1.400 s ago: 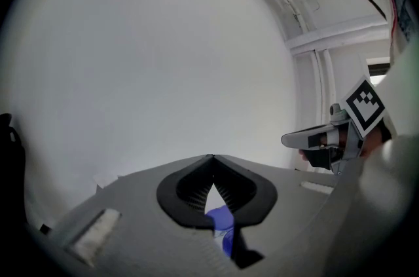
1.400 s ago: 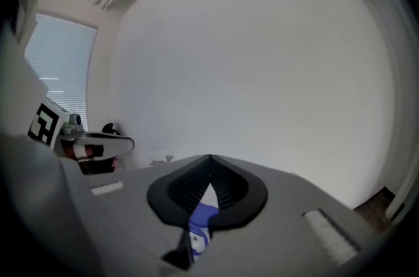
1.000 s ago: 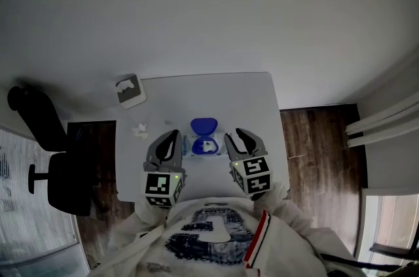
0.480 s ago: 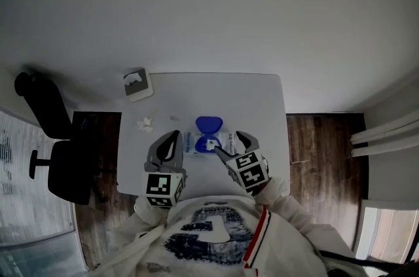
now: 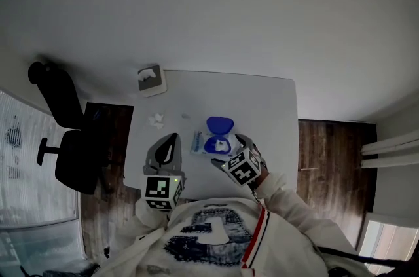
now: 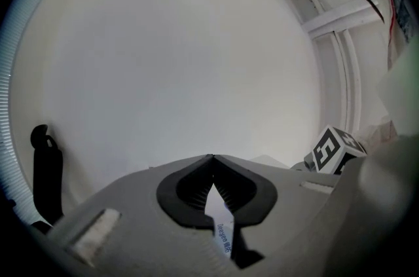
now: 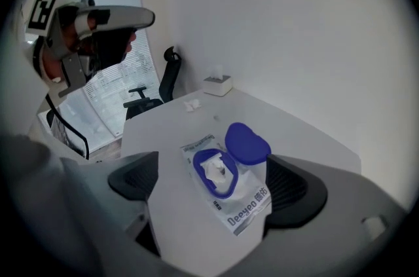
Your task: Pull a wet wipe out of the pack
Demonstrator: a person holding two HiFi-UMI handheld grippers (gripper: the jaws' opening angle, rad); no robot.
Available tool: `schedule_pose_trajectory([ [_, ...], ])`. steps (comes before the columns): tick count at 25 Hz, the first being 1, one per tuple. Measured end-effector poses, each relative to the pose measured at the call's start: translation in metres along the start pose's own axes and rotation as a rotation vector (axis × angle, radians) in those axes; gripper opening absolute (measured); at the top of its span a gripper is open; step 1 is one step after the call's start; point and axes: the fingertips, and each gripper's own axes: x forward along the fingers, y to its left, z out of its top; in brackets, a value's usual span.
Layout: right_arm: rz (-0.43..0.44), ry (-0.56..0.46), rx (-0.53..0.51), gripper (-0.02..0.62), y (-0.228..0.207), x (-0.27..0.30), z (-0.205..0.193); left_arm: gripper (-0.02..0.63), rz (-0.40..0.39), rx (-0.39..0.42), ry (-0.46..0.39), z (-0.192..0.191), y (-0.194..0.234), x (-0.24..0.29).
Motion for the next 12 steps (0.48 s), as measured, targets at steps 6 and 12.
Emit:
schedule_pose_trajectory([
  [6,0.051,0.079,-0.089,0.507,0.002,0.023,-0.019,0.003,0.031,0.011,0.024,-0.003,-0.001,-0.01],
  [12,0.084,0.163,-0.187,0.432,0.002,0.049,-0.035,0.003,0.089,-0.001,0.041,-0.013,0.01,-0.017],
])
